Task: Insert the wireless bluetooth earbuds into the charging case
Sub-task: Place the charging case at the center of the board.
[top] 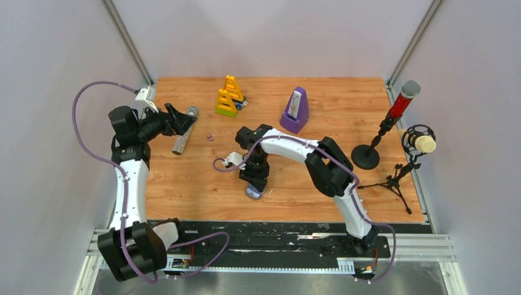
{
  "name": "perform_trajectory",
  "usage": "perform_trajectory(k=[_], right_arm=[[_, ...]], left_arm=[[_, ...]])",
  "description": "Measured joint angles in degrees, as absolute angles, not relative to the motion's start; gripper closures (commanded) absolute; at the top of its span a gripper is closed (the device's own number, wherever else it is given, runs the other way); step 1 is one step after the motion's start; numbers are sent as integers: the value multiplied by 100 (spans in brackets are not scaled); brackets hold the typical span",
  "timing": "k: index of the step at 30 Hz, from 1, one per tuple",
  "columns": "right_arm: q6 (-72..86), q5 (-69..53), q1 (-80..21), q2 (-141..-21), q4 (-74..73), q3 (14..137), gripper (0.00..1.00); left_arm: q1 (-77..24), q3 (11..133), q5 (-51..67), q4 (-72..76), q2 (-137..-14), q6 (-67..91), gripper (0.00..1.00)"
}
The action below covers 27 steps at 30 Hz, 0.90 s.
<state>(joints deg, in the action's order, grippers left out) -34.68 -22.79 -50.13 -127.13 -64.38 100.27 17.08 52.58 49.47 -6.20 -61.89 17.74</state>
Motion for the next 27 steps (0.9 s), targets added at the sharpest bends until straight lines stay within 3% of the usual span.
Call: perform_trajectory(k=[13,21,27], right_arm=[[-3446,-2080,-4934,-12554,-6392,10079,37],[-3291,-1892,-4565,-11727,-6073,10007,24],[-3262,-1706,-4174,-9988,-5594,8882,2]], left_arm=[[1737,5068,5249,-342,-6337,1894,0],[1734,5024,5655,-89,-6547,1852,0],[1107,5430,5933,-854,-7091,635,0]])
